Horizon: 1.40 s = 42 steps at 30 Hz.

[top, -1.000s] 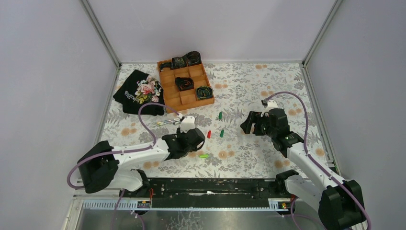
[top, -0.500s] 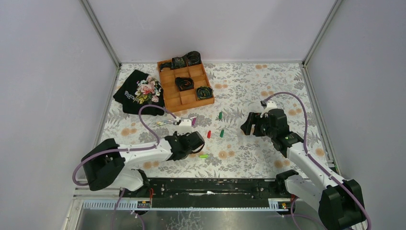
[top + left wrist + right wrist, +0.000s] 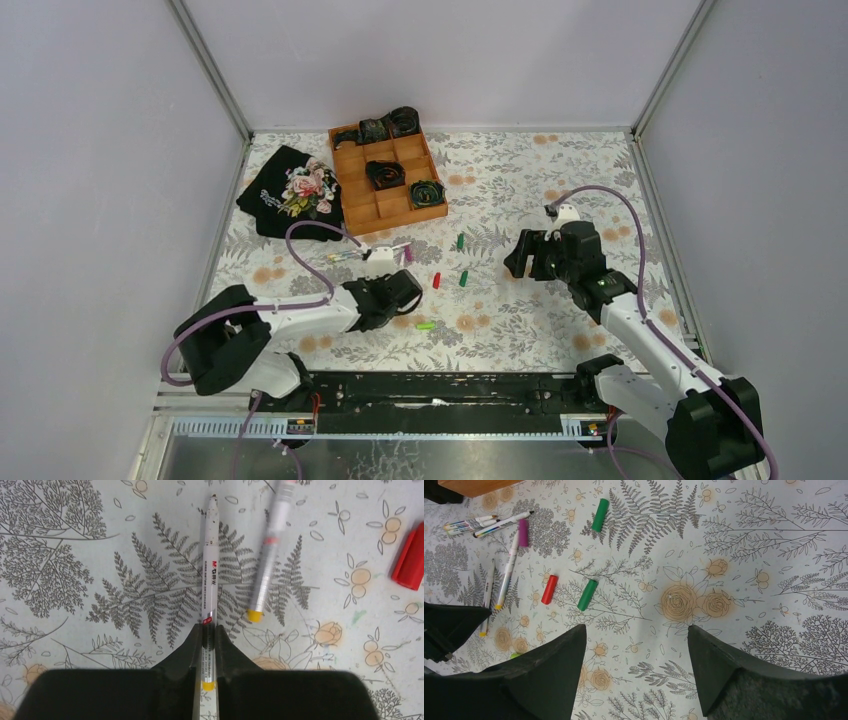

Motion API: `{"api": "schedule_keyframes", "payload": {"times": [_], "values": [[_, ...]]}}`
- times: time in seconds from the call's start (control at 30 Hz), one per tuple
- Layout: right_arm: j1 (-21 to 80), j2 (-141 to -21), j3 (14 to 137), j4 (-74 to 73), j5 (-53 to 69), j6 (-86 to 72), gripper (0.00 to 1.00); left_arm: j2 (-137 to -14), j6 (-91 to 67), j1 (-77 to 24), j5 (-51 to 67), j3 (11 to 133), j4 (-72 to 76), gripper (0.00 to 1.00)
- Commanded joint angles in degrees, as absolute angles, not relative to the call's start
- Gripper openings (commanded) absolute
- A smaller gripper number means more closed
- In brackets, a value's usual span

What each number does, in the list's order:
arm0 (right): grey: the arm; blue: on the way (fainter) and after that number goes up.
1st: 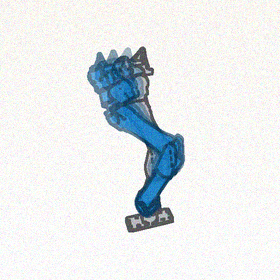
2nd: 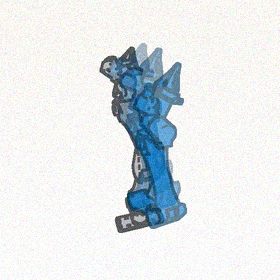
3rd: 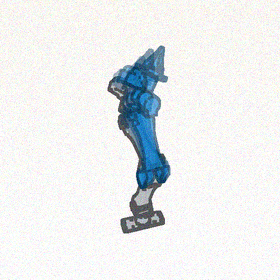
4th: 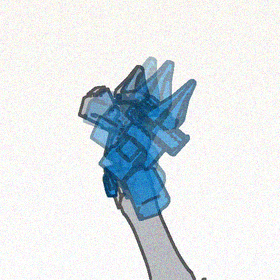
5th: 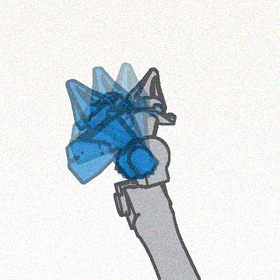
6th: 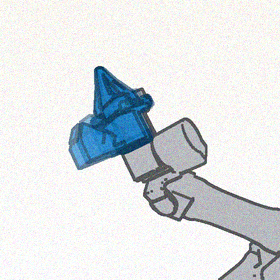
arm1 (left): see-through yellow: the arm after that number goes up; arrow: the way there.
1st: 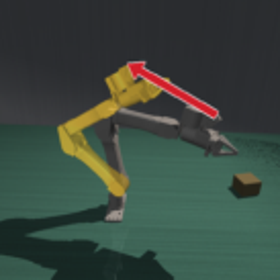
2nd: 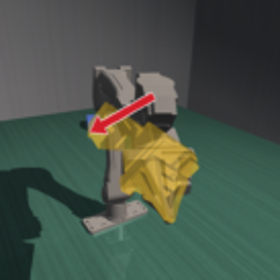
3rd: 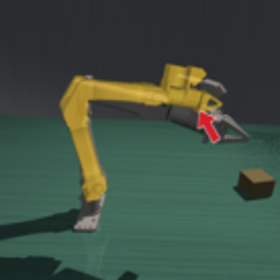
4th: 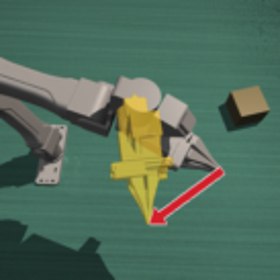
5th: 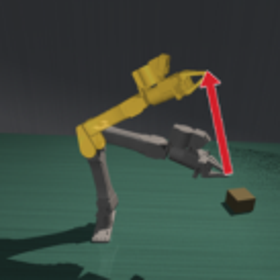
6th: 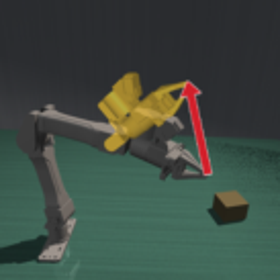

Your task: Insert the pens into the pen caps

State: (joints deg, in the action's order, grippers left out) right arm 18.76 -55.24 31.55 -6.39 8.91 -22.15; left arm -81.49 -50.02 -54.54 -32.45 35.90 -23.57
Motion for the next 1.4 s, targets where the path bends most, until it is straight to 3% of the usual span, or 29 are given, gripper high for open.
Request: {"api": "schedule_keyframes", "payload": {"times": [0.0,0.27,0.47,0.77,1.1,1.37], "values": [[19.4,-55.0,35.1,-7.8,10.2,-20.8,0.79,-82.0,-51.4,-52.3,-28.6,32.2,-23.1,0.0],[19.7,-58.2,38.0,-6.4,22.1,-28.7,0.8,-66.4,-42.7,-52.1,-21.3,30.9,-17.9,0.0],[20.1,-64.1,42.5,-5.8,31.0,-37.9,0.81,-60.4,-37.4,-52.0,-7.4,36.3,-16.3,0.0],[25.3,-67.2,39.8,12.3,36.8,-49.7,0.85,-55.9,-35.3,-52.0,8.8,32.1,1.4,0.0],[31.8,-71.3,39.5,16.7,36.0,-52.0,0.77,-54.8,-34.1,-52.0,11.0,33.0,0.7,0.0],[34.5,-71.8,38.1,17.7,35.0,-52.6,0.58,-53.1,-33.4,-52.1,9.8,33.3,-0.3,0.0]]}}
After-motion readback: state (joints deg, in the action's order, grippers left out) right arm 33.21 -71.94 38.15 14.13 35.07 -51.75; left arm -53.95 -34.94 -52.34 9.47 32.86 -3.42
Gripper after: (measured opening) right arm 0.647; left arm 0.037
